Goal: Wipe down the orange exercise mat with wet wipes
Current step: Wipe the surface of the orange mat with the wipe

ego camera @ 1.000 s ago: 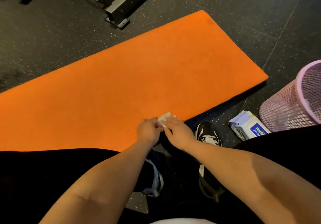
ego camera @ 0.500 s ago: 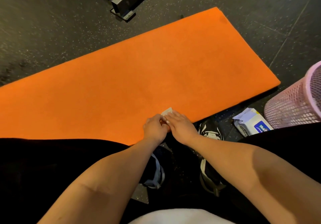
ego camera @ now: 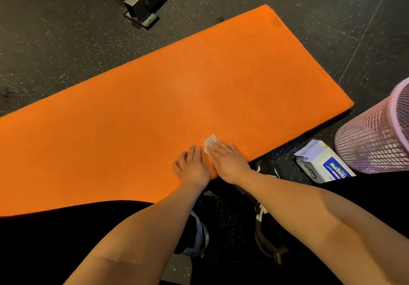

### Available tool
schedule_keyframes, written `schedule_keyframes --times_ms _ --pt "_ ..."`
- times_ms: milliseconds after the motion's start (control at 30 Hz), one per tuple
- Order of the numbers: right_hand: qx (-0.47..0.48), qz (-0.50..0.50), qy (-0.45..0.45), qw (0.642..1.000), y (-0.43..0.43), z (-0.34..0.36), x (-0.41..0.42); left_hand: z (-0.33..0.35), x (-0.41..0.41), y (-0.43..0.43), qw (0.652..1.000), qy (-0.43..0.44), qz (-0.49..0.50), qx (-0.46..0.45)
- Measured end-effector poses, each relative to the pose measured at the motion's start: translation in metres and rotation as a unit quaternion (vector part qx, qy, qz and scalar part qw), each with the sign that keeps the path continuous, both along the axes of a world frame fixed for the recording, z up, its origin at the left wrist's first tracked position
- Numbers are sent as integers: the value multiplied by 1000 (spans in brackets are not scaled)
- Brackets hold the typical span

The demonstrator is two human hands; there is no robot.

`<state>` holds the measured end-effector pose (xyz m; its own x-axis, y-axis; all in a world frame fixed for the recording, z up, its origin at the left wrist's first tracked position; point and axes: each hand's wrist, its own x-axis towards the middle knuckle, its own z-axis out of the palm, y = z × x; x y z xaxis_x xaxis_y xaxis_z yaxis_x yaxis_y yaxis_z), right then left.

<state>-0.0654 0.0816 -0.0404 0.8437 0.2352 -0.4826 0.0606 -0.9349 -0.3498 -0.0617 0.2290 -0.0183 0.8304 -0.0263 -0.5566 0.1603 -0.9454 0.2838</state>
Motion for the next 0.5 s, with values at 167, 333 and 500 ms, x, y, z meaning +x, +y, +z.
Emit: schedule_keyframes --times_ms 167,333,500 --pt "-54 -159 30 985 -32 -11 26 -9 -1 -3 1000 -9 2 12" --pt "72 -23 15 997 10 -3 24 -11 19 -13 997 -55 59 12" --pt "21 -44 13 999 -13 -8 37 -22 38 -22 1000 -14 -22 -1"
